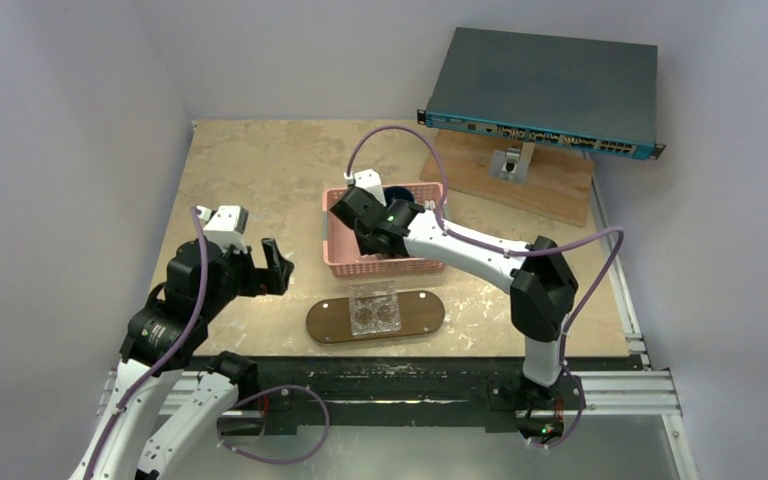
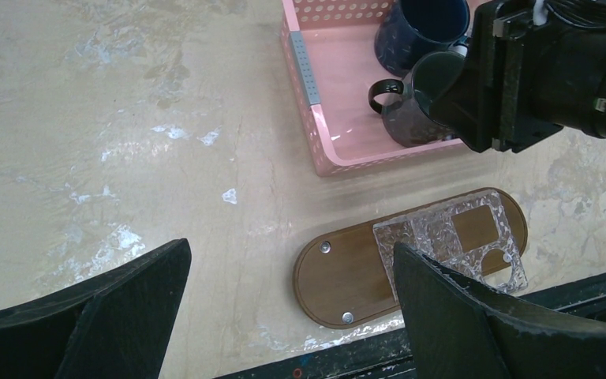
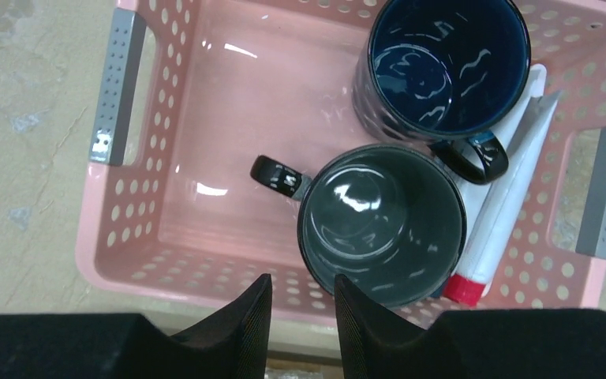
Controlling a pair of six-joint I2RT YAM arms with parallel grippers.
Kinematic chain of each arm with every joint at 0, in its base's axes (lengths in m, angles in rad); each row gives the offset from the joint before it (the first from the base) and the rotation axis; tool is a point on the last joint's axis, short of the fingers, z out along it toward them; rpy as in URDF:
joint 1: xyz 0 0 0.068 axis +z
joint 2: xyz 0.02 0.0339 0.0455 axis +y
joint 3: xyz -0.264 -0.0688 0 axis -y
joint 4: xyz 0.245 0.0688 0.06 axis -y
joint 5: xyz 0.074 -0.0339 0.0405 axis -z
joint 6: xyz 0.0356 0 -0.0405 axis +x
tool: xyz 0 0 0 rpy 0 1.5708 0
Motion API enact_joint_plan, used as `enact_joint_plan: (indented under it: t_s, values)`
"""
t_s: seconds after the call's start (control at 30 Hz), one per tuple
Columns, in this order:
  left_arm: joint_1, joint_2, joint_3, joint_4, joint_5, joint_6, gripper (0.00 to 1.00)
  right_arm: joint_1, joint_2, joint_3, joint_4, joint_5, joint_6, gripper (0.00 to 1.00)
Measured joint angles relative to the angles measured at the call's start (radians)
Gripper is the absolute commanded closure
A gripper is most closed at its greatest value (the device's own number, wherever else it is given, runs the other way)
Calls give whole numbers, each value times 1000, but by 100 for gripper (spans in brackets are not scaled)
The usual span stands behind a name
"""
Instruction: Prepare toiletry sets of a toothbrush and toothpaste on the tray
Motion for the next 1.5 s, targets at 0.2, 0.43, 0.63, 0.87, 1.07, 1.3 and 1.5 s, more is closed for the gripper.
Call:
enact_joint_plan:
  t_s: [0.2,0.43,0.63,0.87,1.07,1.3,1.5]
  values:
    - [0,5,0,0,0,0,0,-45,47,5,44,-56,-28,63]
    - [0,6,0,0,0,0,0,-75,89,7,69,-97,-45,64]
    - [0,6,0,0,-1,0,0,-77,126,29,73,-117,-56,64]
    - [0,6,0,0,-4,0,0,-81,163,35,73,-123,-58,66]
    - [0,6,0,0,-5,0,0,-93,180,35,73,-138,-63,69]
    - [0,6,0,0,-5,0,0,-102,182,35,74,-147,-71,78]
    - [0,6,0,0,-5,0,0,-103,193,35,76,-167,-87,97]
